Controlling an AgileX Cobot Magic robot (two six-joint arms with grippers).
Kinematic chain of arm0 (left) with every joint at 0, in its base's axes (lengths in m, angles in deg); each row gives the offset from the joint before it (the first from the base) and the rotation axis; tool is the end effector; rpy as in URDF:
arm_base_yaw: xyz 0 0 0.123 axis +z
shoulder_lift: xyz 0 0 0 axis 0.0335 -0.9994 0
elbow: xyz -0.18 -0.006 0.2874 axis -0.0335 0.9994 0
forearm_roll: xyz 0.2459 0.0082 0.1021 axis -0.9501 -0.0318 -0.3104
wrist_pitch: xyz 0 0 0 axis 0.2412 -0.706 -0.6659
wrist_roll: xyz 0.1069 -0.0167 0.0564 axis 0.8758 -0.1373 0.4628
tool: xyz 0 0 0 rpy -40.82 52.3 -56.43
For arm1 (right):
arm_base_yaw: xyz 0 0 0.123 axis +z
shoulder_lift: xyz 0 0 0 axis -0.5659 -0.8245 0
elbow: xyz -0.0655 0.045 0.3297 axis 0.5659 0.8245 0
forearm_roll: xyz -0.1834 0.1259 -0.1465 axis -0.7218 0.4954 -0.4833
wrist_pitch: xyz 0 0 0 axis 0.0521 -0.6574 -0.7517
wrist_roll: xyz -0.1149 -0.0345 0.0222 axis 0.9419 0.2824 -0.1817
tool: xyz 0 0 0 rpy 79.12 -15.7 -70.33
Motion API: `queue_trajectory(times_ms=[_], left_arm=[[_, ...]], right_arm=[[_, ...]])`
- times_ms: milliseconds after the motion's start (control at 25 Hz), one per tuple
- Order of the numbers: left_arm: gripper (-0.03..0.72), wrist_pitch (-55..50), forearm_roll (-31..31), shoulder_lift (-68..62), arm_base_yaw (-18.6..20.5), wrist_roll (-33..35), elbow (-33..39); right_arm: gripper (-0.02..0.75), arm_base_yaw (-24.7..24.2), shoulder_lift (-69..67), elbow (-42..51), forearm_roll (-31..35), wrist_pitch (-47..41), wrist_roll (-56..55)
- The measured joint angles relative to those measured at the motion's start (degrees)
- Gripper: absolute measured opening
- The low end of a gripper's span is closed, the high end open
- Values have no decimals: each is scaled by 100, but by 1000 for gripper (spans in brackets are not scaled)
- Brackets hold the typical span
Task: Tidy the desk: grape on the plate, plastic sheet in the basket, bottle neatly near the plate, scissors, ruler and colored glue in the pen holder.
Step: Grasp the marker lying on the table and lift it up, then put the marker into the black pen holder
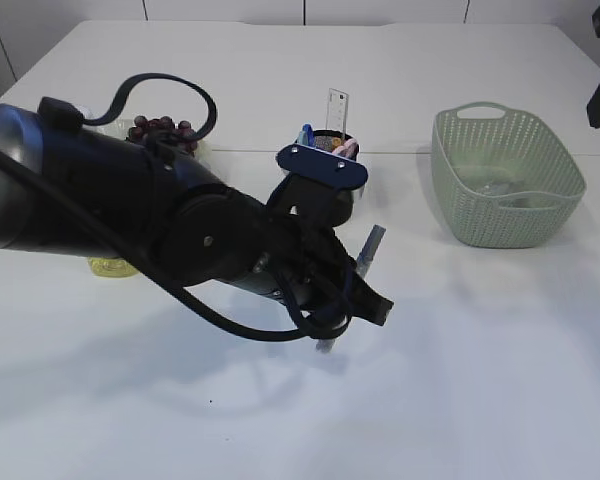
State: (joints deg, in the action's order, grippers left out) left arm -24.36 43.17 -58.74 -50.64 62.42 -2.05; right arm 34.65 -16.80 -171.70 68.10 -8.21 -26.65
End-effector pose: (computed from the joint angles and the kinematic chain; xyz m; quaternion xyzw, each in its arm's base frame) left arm 0.2988 -0.3396 0.1841 0.2961 0.8893 -0.1740 0.3019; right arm 0.3292 0.0191 0.3885 0.0297 0.9775 0.0817 0.1924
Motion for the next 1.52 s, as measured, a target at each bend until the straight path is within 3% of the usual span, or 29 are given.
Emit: queue_trajectory(times_ms=[640, 1160, 1520], left_arm=[[68, 1461, -217, 0, 483, 0, -360], [69, 3141, -533, 0, 1241, 0, -839], [72, 3640, -630, -434, 1490, 10, -1609]], right_arm=[[405, 0, 0, 0, 0, 0, 71], [405, 0, 0, 0, -10, 0, 133], [405, 0, 0, 0, -123, 0, 168]])
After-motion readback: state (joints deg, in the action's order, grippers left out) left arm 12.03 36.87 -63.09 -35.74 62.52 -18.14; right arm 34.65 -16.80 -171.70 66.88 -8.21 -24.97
